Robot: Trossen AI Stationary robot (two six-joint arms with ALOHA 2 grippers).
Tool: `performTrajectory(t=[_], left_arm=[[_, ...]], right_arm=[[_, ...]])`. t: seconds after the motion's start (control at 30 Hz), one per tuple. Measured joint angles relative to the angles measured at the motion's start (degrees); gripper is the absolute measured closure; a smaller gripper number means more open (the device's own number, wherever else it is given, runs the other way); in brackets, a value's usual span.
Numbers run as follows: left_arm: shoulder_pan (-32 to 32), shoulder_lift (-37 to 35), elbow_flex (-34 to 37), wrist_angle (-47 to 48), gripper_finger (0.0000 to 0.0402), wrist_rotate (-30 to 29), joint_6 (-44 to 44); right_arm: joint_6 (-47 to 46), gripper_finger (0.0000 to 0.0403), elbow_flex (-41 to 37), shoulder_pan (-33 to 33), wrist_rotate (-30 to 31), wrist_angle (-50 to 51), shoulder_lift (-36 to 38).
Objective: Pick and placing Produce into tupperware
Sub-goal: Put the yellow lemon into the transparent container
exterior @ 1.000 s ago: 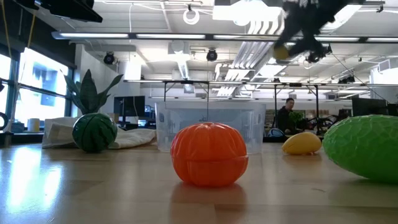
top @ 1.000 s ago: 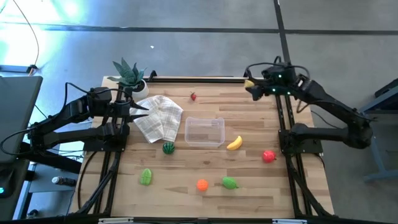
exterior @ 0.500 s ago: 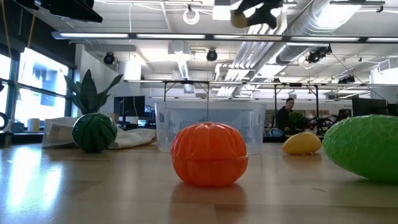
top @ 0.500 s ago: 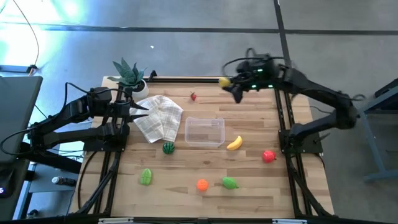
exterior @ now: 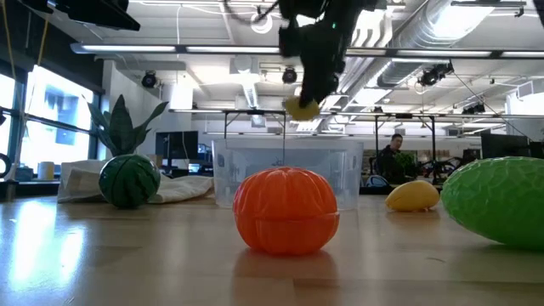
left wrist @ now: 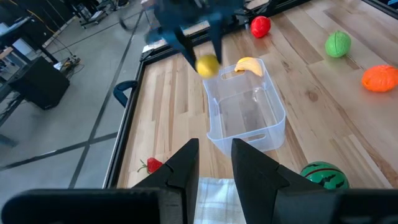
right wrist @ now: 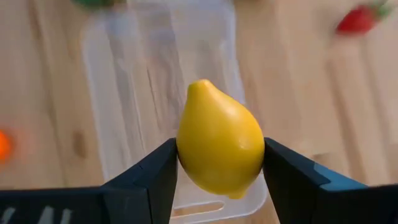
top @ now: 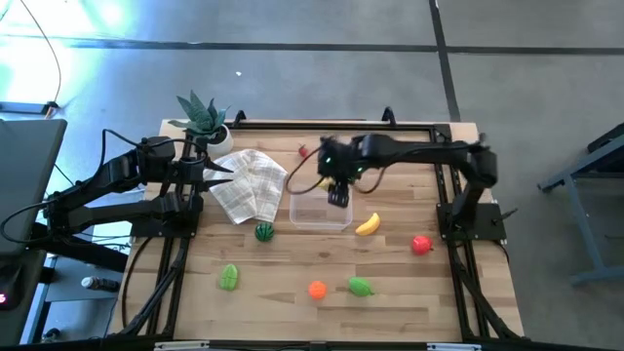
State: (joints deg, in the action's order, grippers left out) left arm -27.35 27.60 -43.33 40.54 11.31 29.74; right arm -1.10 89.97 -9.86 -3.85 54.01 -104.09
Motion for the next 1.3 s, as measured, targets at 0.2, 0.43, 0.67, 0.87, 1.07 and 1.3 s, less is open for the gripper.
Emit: performTrajectory(t=[0.2, 0.43, 0.67, 0.87, 1.07, 1.3], left_arm=[[0.0, 0.0, 0.0, 0.0, 0.0316, 0.0, 0.0], [0.0, 0.0, 0.0, 0.0, 0.0316, 0.0, 0.0], [0.0, 0.0, 0.0, 0.0, 0.0316, 0.0, 0.0], [0.0, 0.0, 0.0, 0.0, 0.0316, 0.0, 0.0], [0.0, 0.0, 0.0, 0.0, 0.0316, 0.0, 0.0], [0.0, 0.0, 0.0, 0.0, 0.0316, 0.0, 0.0]], right_arm=[[1.9, 0.021, 0.0, 2.3, 0.2, 0.2, -6.9], [3.1, 0.021, 0.0, 3.6, 1.0, 1.0, -11.4], [2.3, 0.021, 0.0, 3.0, 2.0, 1.7, -13.0], [2.6, 0.021, 0.0, 2.8, 2.2, 1.0, -13.5], [3.8, 0.021, -0.1, 2.7, 1.9, 1.0, -14.2], [4.0, 0.021, -0.1, 2.7, 1.8, 0.8, -15.6]])
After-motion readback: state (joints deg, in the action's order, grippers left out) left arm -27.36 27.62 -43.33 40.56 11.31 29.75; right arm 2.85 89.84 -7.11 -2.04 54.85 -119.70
